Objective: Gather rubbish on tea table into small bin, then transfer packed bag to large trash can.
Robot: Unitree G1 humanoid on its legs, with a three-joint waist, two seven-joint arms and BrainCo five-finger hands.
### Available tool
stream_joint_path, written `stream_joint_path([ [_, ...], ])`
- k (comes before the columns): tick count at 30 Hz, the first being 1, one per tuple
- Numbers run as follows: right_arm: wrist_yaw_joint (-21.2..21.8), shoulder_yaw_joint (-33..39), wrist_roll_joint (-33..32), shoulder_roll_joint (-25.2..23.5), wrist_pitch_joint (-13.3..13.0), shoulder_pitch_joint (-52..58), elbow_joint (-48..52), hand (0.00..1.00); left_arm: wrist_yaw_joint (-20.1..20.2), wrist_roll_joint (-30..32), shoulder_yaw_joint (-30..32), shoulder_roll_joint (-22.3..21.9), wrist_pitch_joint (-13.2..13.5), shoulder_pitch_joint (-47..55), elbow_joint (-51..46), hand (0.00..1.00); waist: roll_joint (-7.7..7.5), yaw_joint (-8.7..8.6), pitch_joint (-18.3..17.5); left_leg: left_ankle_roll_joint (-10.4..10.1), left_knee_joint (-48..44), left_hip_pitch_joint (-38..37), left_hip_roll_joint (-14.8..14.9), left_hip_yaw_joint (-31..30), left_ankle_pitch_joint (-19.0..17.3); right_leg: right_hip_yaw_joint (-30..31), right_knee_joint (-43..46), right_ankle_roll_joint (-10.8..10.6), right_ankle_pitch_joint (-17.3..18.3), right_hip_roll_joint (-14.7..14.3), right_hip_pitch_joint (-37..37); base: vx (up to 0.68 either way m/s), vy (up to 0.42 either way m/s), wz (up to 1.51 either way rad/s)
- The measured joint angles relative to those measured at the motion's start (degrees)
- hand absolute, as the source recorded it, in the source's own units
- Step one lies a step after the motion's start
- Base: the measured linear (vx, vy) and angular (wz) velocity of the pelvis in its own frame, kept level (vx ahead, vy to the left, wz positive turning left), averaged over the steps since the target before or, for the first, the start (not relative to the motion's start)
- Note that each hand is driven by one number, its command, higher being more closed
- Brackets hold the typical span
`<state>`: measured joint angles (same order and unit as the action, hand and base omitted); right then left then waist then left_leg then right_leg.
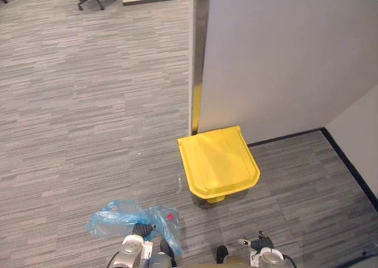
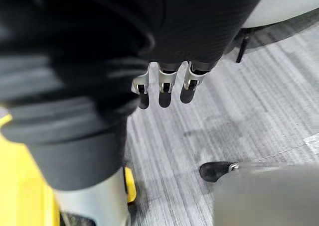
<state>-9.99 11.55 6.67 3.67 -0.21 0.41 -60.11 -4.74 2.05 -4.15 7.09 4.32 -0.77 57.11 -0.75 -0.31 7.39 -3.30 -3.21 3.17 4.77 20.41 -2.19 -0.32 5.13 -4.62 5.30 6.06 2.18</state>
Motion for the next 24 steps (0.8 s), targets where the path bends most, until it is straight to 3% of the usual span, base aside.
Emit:
stream_joint_path([
  [4,0.0,-0.7,0.0,0.4,0.0,-1.6,0.0,0.00,0.2,0.0,-0.3,-0.3,0.2,-0.3,-0.3,1.00,-0.59,-0.07,1.2,1.2,-5.7,1.7,-0.3,0.8,-4.7,2.1,9.2,-1.1,2.3,1.4,4.6,-0.11,0.072,-0.31],
  [6,0.1,-0.3,-0.3,0.3,-0.1,-1.9,0.4,0.00,0.1,-0.1,0.1,-0.6,0.3,-1.0,-0.5,1.00,-0.44,-0.25,2.8,2.2,-5.9,0.5,-0.9,-1.1,-5.6,0.4,19.6,-1.0,2.3,1.6,9.2,-0.15,0.075,-0.13],
  [7,0.0,-0.3,-0.2,0.3,-0.4,-2.6,1.3,0.00,0.0,-0.2,0.5,-1.0,0.3,-1.3,-0.3,1.00,0.17,-0.63,3.9,3.3,-7.8,0.7,-0.1,-2.4,-6.4,-1.8,21.6,-1.1,4.3,0.9,11.5,-0.13,0.080,0.00],
  [8,0.0,-0.3,-0.2,0.1,-0.4,-2.6,1.5,0.00,-0.1,-0.3,0.5,-1.0,0.3,-1.6,-0.4,1.00,-0.23,-0.54,4.1,3.7,-8.2,0.8,0.0,-2.4,-6.7,-2.5,21.6,-1.3,4.6,0.8,12.3,-0.10,0.053,0.25],
  [9,-0.1,0.4,-0.1,-2.2,-0.4,-2.7,2.2,0.00,-0.1,-0.8,0.8,0.2,0.3,-3.2,-0.5,1.00,-3.70,-0.39,5.0,4.4,-8.0,1.0,-2.1,-2.9,-7.7,-3.9,15.6,-1.6,4.3,1.2,14.8,0.01,0.018,0.54],
  [10,-0.1,1.7,-0.2,-3.4,-0.5,-2.6,3.0,0.00,-0.2,-1.1,0.8,0.2,0.1,-4.6,-0.8,1.00,-5.20,-1.34,6.4,4.0,-18.3,3.6,-1.8,-2.3,-10.3,-4.6,13.6,-0.9,0.6,1.3,13.7,0.04,0.061,0.46],
  [11,-0.3,2.8,-0.3,-3.2,-0.4,-3.3,4.6,0.00,-0.3,-1.1,0.5,-1.5,0.1,-5.3,-1.1,1.00,-3.36,-0.72,8.6,3.0,-21.0,1.6,0.3,-1.5,-14.3,-6.8,16.6,-1.1,-0.2,0.9,13.2,0.05,0.080,0.12],
  [13,-0.2,1.7,-0.1,-3.4,0.1,-3.2,5.3,0.00,-0.5,-1.2,0.9,-2.3,0.1,-4.9,-1.3,1.00,-2.96,0.26,9.0,2.1,-24.4,1.5,1.6,-1.7,-16.7,-7.2,19.2,1.1,0.2,0.6,13.5,0.01,0.028,-0.18],
  [19,-0.2,1.2,0.0,-3.9,0.2,-2.9,6.2,0.00,-1.2,-1.1,3.1,-2.7,0.2,-4.7,-3.4,1.00,-1.87,0.76,7.7,0.6,-27.9,2.8,2.7,-3.8,-19.2,-7.1,25.0,2.7,4.2,-0.1,15.0,0.13,-0.055,0.08],
  [22,-0.1,1.2,0.1,-4.0,0.3,-0.7,7.9,0.00,-1.2,-1.0,3.1,-2.4,0.2,-4.6,-3.4,1.00,-1.35,0.72,5.7,-0.3,-28.0,3.0,2.7,-6.9,-20.1,-8.9,27.8,3.2,7.7,0.7,15.3,0.19,-0.103,0.38],
  [24,0.0,1.2,0.1,-3.8,0.4,-0.2,7.9,0.00,-1.2,-1.0,3.1,-3.1,0.2,-4.5,-3.4,1.00,-0.76,0.72,4.3,-0.4,-27.8,3.7,2.9,-7.7,-20.1,-9.6,27.8,3.3,8.2,0.5,15.4,0.13,-0.084,0.21],
])
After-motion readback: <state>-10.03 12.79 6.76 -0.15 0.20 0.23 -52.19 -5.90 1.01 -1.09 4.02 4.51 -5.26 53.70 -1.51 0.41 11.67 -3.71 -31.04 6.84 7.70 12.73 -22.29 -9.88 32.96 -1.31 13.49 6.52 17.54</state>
